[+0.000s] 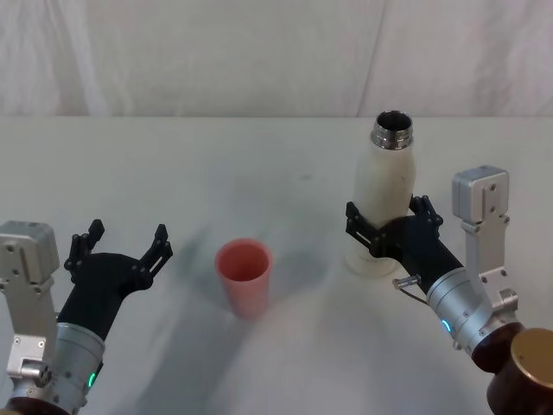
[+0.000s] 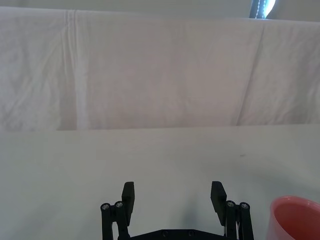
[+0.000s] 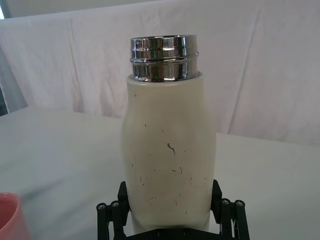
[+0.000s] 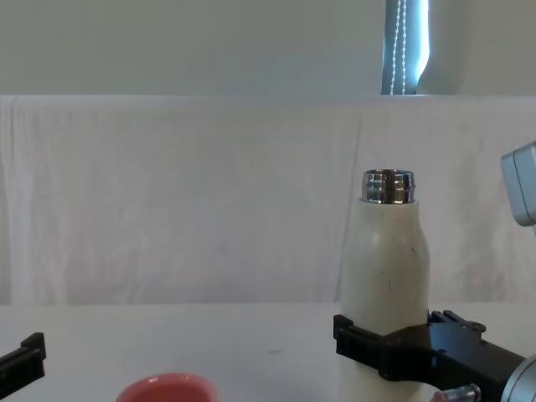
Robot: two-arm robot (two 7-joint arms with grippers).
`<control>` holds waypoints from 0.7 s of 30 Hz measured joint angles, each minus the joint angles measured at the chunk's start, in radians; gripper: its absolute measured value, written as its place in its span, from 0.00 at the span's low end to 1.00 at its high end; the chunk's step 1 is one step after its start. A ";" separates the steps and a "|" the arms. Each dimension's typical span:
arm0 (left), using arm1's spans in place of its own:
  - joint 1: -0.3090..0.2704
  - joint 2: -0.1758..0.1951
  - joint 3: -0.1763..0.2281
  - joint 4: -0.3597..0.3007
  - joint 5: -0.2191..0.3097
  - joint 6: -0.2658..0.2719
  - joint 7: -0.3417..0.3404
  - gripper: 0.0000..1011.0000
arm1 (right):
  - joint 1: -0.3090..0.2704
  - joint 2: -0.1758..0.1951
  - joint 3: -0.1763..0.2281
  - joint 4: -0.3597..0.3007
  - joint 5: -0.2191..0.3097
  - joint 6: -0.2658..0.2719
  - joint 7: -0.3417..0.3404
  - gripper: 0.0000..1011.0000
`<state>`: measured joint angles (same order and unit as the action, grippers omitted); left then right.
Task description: Grasp the thermos with one hand and pour water into the cup lid.
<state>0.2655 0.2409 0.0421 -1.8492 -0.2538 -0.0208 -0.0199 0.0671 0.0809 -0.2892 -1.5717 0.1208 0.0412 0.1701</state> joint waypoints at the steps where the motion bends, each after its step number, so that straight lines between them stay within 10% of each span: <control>1: 0.000 0.000 0.000 0.000 0.000 0.000 0.000 0.99 | 0.000 0.000 0.000 0.000 0.001 0.000 0.000 0.95; 21: 0.000 0.000 0.000 0.000 0.000 0.000 0.000 0.99 | 0.005 -0.001 -0.004 0.011 0.003 0.006 0.001 0.95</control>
<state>0.2655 0.2409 0.0421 -1.8492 -0.2538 -0.0207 -0.0199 0.0722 0.0795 -0.2937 -1.5606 0.1241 0.0468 0.1710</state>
